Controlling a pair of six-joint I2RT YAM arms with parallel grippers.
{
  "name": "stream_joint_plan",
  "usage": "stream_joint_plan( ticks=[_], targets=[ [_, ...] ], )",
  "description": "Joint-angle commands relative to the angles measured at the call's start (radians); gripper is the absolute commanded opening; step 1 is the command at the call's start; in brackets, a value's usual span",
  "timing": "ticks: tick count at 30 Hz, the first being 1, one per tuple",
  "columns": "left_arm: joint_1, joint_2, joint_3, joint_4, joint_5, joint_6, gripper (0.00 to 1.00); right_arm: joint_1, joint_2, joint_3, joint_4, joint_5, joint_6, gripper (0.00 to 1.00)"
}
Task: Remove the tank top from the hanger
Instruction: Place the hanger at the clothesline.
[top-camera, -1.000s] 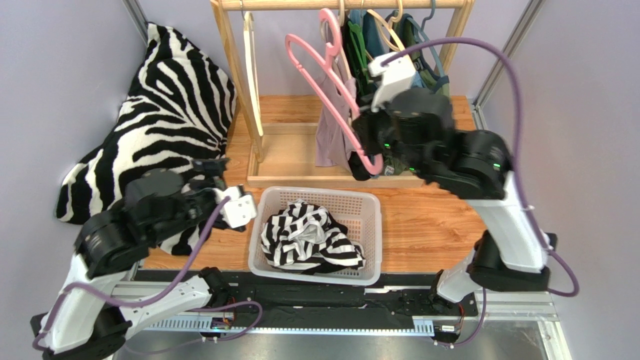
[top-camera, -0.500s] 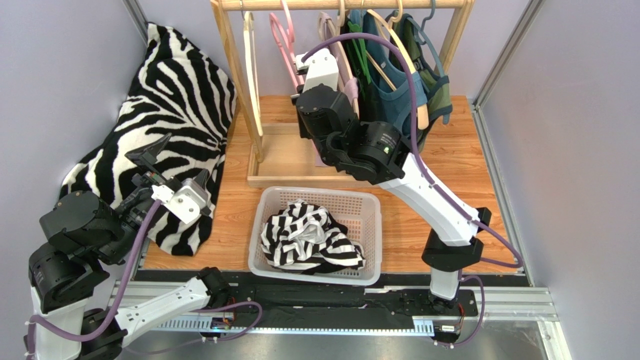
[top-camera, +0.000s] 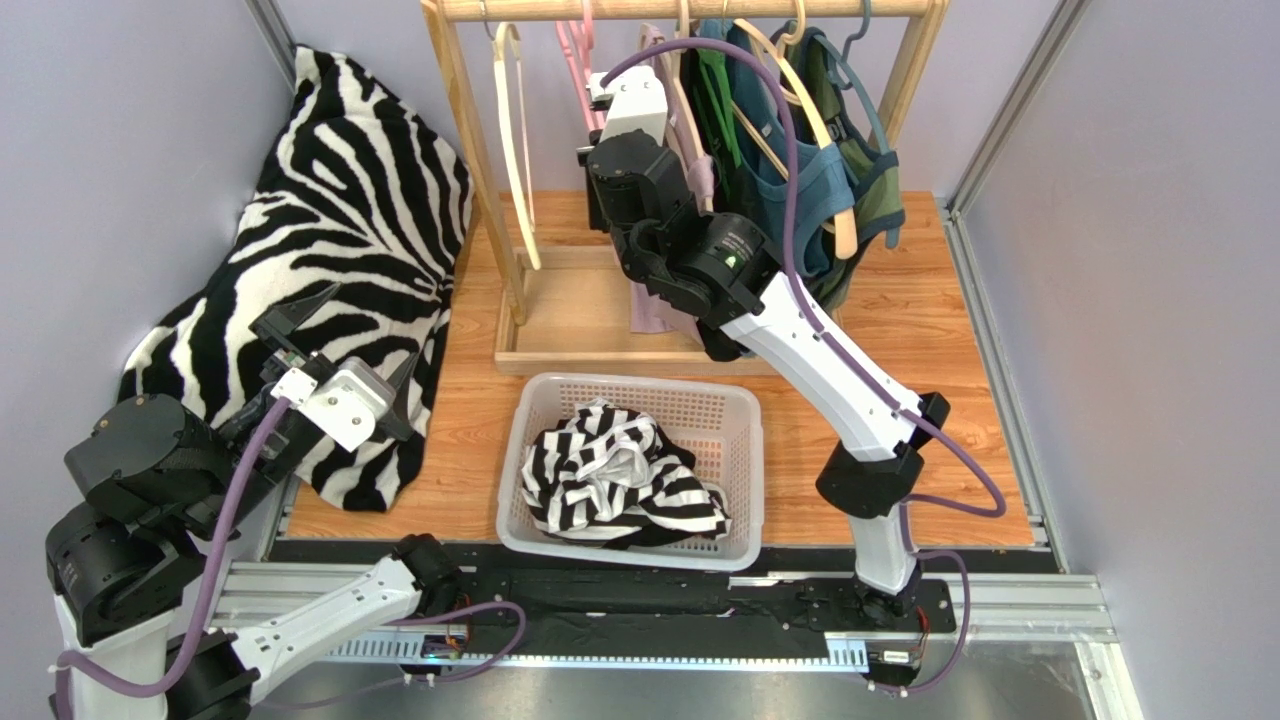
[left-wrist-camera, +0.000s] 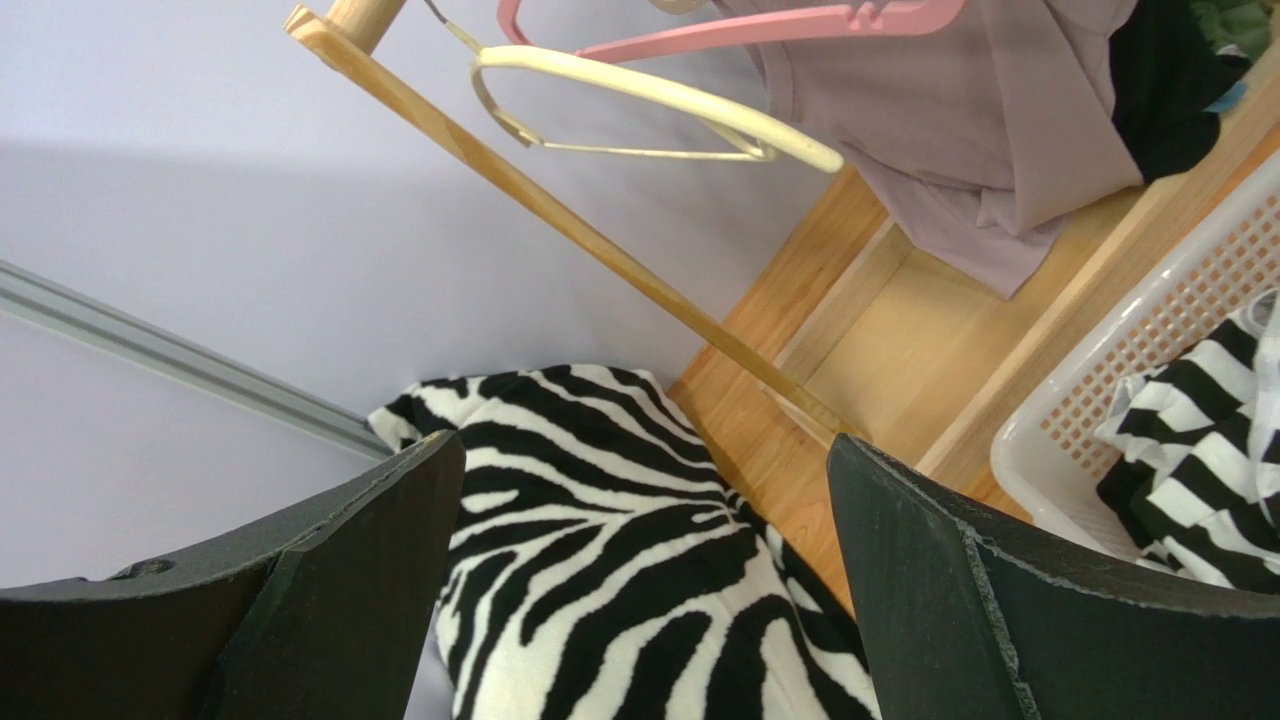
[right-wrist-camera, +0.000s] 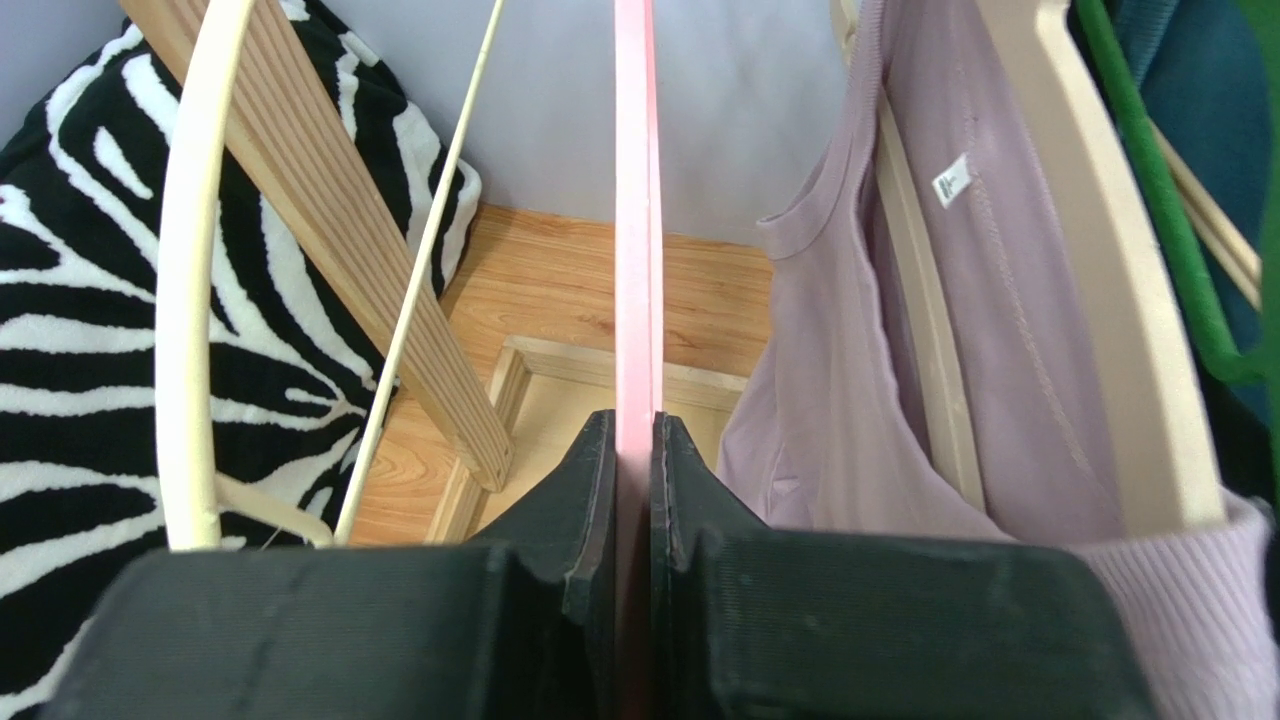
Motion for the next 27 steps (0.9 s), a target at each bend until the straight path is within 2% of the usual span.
stream_joint_plan(
  ticks=[1,15,27],
  targets=[
    [0.014,-0.009,0.004,0.004,0.033,-0.06,0.99,-0.027,0.011,0.031,0.116,-0.048,-0.005,0.0],
    [0.065,-0.006,0.01,-0.018,0.091,-0.12,0.99,-0.078,0.149,0.078,0.173,-0.158,0.031,0.0],
    [0.08,0.008,-0.001,-0.019,0.108,-0.126,0.99,-0.073,0.164,0.051,0.193,-0.167,-0.012,0.0]
  ],
)
